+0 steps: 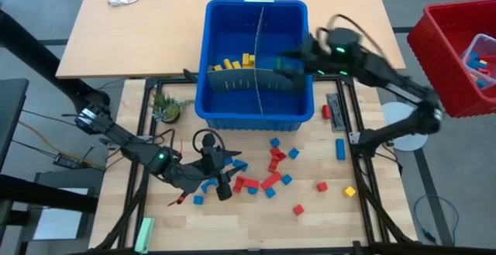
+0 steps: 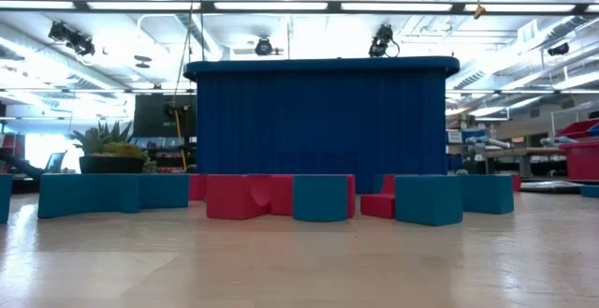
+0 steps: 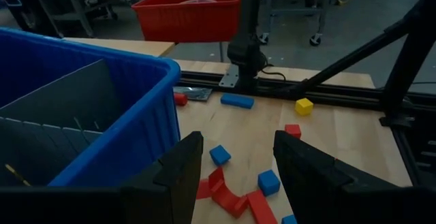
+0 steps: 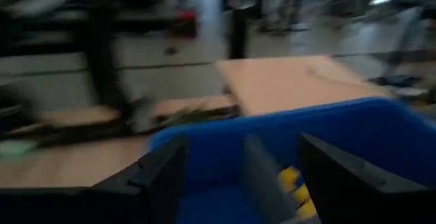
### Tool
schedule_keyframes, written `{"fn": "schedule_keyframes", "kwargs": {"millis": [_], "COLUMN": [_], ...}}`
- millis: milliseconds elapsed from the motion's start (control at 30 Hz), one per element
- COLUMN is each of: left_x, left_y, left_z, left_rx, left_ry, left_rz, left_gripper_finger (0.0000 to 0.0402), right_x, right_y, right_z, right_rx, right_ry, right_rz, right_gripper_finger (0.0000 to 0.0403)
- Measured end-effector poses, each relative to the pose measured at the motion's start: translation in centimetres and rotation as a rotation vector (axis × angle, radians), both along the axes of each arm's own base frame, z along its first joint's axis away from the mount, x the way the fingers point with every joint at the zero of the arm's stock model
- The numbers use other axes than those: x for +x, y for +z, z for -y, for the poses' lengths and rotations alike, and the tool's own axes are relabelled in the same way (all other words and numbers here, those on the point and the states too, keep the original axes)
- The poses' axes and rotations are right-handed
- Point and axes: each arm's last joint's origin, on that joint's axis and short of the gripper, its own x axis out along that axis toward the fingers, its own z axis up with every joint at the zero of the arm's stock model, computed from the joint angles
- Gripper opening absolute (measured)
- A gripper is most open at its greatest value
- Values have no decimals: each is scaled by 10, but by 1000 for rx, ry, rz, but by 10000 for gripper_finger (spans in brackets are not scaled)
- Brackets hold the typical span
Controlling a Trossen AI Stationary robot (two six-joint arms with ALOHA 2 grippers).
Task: Sort blocks
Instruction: Put the yellow block with the other yellow blocks into the blue bin
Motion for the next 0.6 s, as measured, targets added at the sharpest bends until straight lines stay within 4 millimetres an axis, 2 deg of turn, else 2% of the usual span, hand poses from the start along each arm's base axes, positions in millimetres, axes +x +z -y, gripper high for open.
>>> {"fn": "schedule_keyframes", "kwargs": {"millis": [133,300,467,600], "left_x": [0,0,0,1], "left_y": [0,0,0,0], "left_z": [0,0,0,-2], "left_rx": [-2,-1,1,3], "left_ry": [0,1,0,7], "left_rz": [4,4,2,1], "left_gripper_finger": [192,192,192,192], "right_x": [-41,-80,-101,-105], "right_y": [6,-6,-25,-45], "right_z": [-44,-83,-109,-127], "right_rx": [101,333,567,661], "right_ry": [140,244,250,226], "right_rz": [-84,-284,-560,-758], "right_gripper_finger": [249,239,231,222]}}
